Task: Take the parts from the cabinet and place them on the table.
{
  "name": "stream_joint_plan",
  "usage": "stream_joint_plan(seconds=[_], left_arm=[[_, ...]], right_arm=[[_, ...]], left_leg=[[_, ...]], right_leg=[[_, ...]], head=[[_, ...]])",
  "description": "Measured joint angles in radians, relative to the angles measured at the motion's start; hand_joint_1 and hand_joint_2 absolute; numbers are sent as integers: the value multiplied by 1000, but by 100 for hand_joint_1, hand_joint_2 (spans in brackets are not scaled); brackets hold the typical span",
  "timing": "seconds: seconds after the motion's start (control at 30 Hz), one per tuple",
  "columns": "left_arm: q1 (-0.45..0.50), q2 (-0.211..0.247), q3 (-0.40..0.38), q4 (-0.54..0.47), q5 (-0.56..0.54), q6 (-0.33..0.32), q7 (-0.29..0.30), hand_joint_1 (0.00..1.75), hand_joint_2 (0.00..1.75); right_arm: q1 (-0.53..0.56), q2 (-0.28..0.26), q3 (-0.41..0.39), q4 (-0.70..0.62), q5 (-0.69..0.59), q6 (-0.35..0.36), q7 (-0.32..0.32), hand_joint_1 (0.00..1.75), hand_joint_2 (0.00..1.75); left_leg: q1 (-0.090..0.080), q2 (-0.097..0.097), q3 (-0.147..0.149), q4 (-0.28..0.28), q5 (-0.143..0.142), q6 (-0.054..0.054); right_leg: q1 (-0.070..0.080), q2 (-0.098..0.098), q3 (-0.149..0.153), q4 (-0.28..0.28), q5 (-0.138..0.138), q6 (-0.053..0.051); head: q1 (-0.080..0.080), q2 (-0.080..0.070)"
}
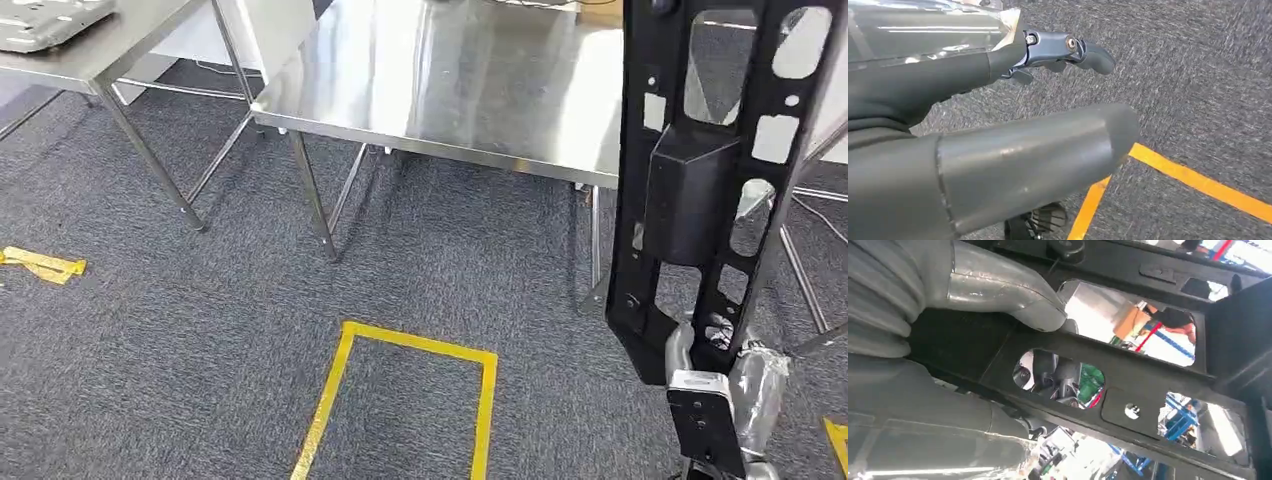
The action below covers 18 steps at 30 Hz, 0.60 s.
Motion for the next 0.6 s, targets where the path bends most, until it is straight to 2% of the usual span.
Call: stream_joint_plan(seconds=[0.03,0.07,0.1,0.13,0.17,0.2,0.23,0.27,0.3,0.33,0.37,0.4,0.43,0.47,0.5,0.53,0.57,0.6], left_arm=[[1,0,1,0,-2,0,0,0,0],[1,1,3,1,-8,0,-1,0,0],[1,3,3,1,-11,-3,-3,0,0],[1,4,4,1,-15,-7,-5,0,0],[2,4,4,3,-21,-12,-8,0,0],[0,7,5,5,-25,-18,-11,0,0],[-1,8,7,5,-30,-19,-11,0,0],[-4,8,8,5,-32,-21,-14,0,0],[-8,9,8,5,-36,-22,-16,0,0],[-13,11,8,5,-40,-22,-18,0,0],[-15,10,8,6,-42,-25,-19,0,0],[-17,10,7,7,-45,-27,-22,0,0],[-19,11,8,8,-46,-27,-22,0,0],[-18,16,9,10,-50,-29,-22,0,0],[-17,21,10,12,-51,-32,-22,0,0],[-16,22,10,13,-52,-33,-22,0,0],[-16,26,11,13,-58,-37,-23,0,0],[-18,29,11,14,-62,-40,-24,0,0]], right_arm=[[0,0,-5,2,0,0,2,171,175],[-1,0,-11,5,0,-1,3,171,175],[-5,0,-21,9,0,-3,3,171,175],[-10,-1,-32,13,0,-7,6,171,175],[-17,-9,-52,22,0,-13,11,171,175],[-27,-16,-68,30,-1,-17,19,171,175],[-41,-29,-85,35,1,-19,29,171,175],[-53,-43,-104,38,2,-26,41,171,175],[-70,-61,-121,42,3,-34,52,171,175],[-84,-80,-140,47,5,-40,63,171,175],[-92,-94,-154,53,5,-44,69,171,175],[-102,-111,-169,61,2,-47,77,171,175],[-110,-123,-181,69,0,-50,80,171,175],[-126,-149,-202,83,-3,-54,90,171,175],[-137,-173,-223,98,-7,-58,100,171,175],[-145,-192,-237,108,-10,-63,106,171,175],[-161,-225,-264,128,-19,-72,118,171,175],[-171,-244,-280,142,-22,-79,123,171,175]], left_leg=[[-5,-2,13,0,-11,2],[-9,-6,28,0,-23,3],[-13,-8,46,0,-36,3],[-15,-9,62,0,-51,4],[-15,-11,70,-2,-67,4],[-17,-13,81,-2,-78,-2],[-14,-13,81,-5,-86,-10],[-11,-11,105,-4,-81,-13],[-10,-9,94,12,-63,-14],[-13,-9,65,64,-45,-20],[-13,-8,43,110,-25,-23],[-10,-5,7,167,1,-31],[-7,-4,-23,211,9,-35],[1,-4,-89,278,-8,-44],[8,-3,-136,307,-54,-54],[13,-2,-165,312,-99,-60],[23,2,-207,303,-168,-73],[29,6,-222,281,-184,-83]], right_leg=[[3,0,-21,-6,3,-1],[7,0,-17,-52,24,0],[13,1,0,-127,58,7],[17,1,19,-206,110,11],[24,5,37,-245,207,5],[29,2,37,-252,188,-10],[39,8,53,-252,181,-28],[38,9,59,-264,176,-38],[37,9,72,-270,170,-46],[18,12,97,-285,167,-51],[19,12,110,-293,162,-55],[16,10,125,-301,155,-59],[14,9,135,-304,150,-62],[11,10,153,-311,138,-63],[5,12,169,-312,125,-58],[1,14,181,-313,114,-55],[-9,17,208,-312,93,-44],[-16,17,226,-312,79,-39]], head=[[0,0],[0,0],[0,0],[1,0],[-2,0],[-14,0],[-11,0],[-11,0],[-10,0],[-11,0],[-9,0],[-11,0],[-13,0],[-12,0],[-12,0],[-12,0],[-12,0],[-12,0]])
